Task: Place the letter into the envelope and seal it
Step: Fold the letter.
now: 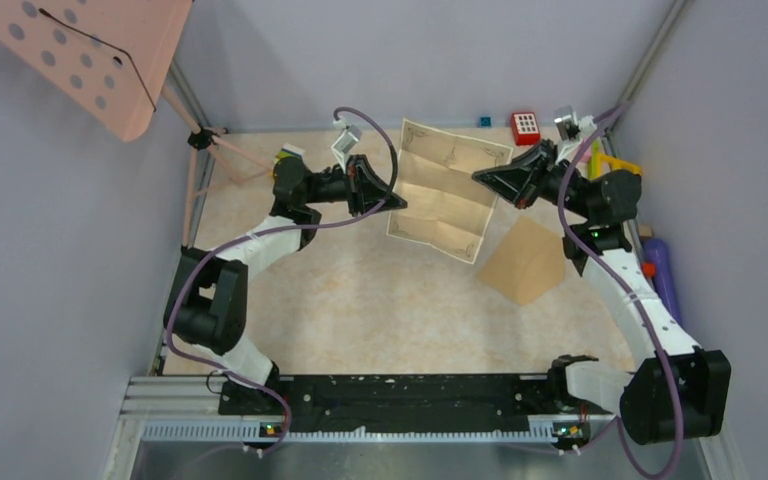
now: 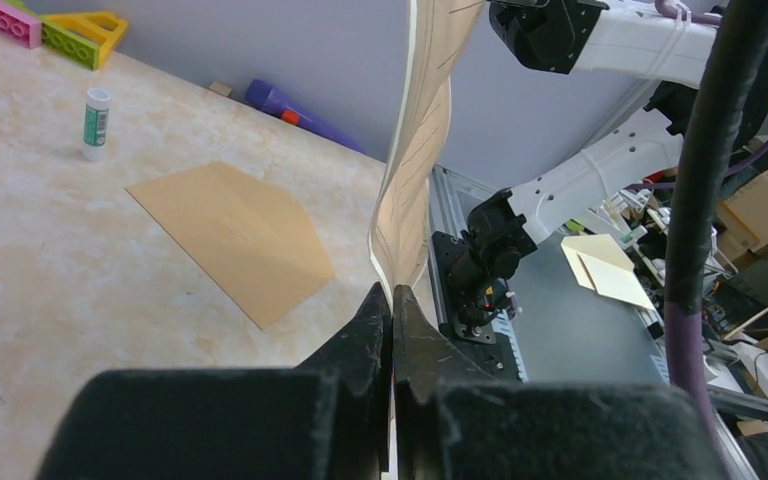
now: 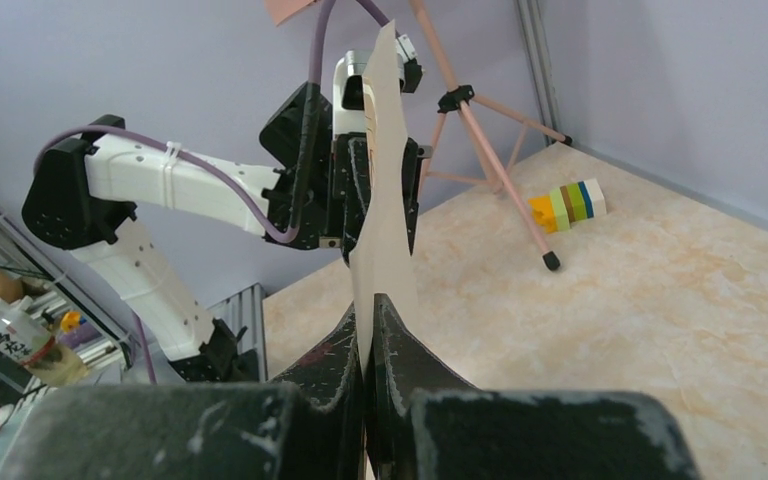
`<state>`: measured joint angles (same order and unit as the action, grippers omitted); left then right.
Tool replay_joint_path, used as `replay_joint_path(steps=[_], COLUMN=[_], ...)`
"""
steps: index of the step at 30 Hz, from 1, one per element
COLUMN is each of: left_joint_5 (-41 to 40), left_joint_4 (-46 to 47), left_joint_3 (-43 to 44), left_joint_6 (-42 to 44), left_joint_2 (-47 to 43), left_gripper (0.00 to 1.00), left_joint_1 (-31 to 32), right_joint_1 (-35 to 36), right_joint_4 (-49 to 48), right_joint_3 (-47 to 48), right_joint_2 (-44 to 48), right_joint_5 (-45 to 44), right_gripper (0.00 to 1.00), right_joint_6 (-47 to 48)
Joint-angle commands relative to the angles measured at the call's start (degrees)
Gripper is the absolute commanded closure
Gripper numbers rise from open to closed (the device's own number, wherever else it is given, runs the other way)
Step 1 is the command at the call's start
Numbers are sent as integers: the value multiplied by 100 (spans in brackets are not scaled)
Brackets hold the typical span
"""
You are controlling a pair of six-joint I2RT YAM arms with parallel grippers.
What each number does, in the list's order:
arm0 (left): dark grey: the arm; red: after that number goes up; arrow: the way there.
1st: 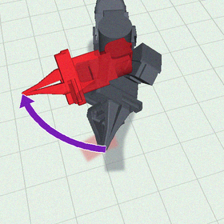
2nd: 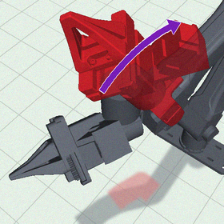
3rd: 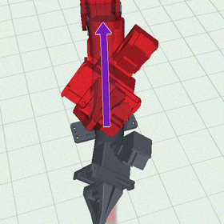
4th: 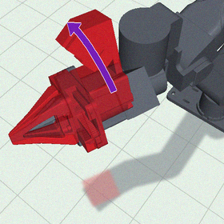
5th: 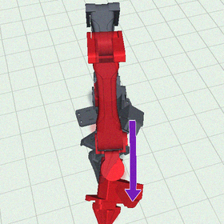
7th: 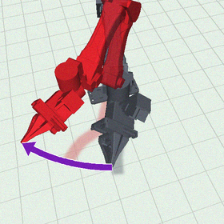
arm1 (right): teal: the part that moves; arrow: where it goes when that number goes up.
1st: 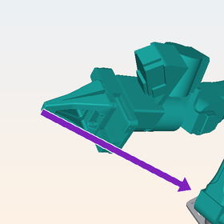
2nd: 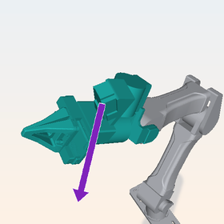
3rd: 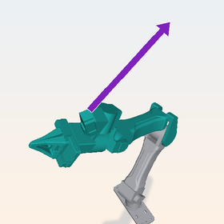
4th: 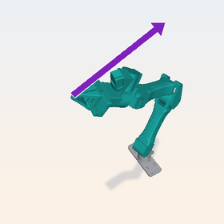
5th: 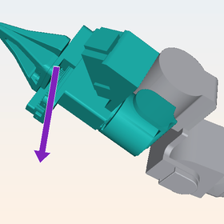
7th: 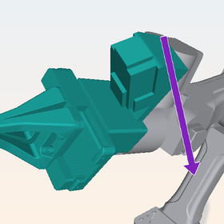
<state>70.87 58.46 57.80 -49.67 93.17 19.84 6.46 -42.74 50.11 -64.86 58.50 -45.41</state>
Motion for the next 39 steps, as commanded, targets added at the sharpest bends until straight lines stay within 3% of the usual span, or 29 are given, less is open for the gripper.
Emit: replay_joint_path(steps=[1,9,16,21,23,26,34,36,39], left_joint_5=[-67,-336,-277,-202,-69,137,384,319,250], left_joint_4=[-234,-2423,-2618,-3330,-3518,-4098,-7123,-7695,-8132], left_joint_3=[180,396,539,720,752,839,1405,1517,1585], left_joint_6=[368,2023,2124,2723,2935,3538,6245,6769,7244], left_joint_2=[-248,-559,-593,-625,-644,-713,-853,-835,-808], left_gripper=[100,100,100,100,100,100,100,100,100], left_joint_1=[-8,-32,-68,-98,-94,-85,24,113,226], right_joint_1=[-74,-72,-72,-28,-24,-10,607,887,1061], right_joint_4=[4,-274,-606,-1622,-1274,41,3483,3907,3845], right_joint_3=[3,79,113,124,195,411,543,524,477], right_joint_2=[215,136,-126,-184,-104,48,136,15,-248], right_joint_5=[0,554,1042,1542,1553,1488,674,323,294], right_gripper=[98,44,30,16,14,12,12,12,13], right_joint_6=[379,288,-69,-865,-574,726,4822,5373,5371])
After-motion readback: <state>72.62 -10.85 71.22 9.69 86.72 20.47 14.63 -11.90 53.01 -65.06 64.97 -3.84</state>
